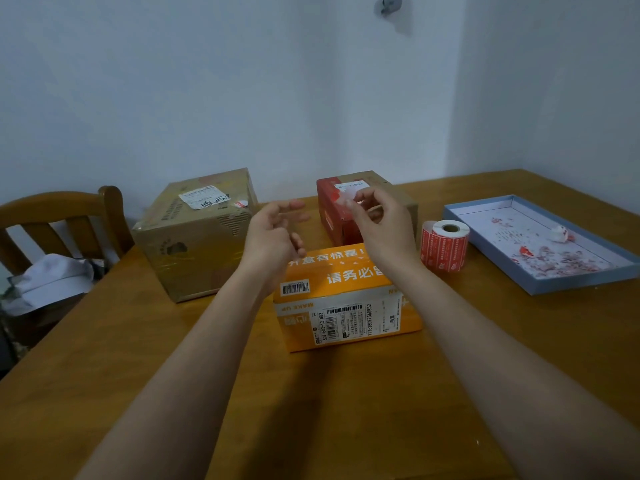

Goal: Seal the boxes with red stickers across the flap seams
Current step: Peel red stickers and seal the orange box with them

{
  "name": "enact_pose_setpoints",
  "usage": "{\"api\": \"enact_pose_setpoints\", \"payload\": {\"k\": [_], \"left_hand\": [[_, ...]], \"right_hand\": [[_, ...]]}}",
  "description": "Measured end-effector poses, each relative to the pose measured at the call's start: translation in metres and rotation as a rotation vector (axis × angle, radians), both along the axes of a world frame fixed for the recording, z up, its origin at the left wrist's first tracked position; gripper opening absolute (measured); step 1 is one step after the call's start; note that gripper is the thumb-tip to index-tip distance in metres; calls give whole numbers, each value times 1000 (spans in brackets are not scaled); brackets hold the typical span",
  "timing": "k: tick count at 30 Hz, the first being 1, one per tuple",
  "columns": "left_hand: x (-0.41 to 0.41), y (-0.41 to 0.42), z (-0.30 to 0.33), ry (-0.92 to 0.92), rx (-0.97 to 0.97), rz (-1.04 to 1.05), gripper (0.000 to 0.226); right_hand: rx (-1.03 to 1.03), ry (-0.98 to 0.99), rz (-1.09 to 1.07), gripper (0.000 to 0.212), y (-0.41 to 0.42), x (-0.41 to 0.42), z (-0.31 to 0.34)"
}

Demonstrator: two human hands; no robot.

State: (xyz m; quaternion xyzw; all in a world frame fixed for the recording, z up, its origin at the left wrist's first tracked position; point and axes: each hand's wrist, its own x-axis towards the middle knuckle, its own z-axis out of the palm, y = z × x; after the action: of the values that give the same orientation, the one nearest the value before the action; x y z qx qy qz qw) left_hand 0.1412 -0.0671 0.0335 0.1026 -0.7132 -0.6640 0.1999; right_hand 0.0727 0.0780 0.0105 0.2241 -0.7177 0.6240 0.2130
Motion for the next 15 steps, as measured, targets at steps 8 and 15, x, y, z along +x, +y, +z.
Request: {"api": "enact_pose_setpoints", "payload": {"k": [8,15], "left_hand": [[3,5,0,-106,24,-115,38],[6,4,5,-116,-95,-128,27]], "right_hand": [[3,-125,291,6,10,4,-3],[91,-83,369,7,19,6,1]]}}
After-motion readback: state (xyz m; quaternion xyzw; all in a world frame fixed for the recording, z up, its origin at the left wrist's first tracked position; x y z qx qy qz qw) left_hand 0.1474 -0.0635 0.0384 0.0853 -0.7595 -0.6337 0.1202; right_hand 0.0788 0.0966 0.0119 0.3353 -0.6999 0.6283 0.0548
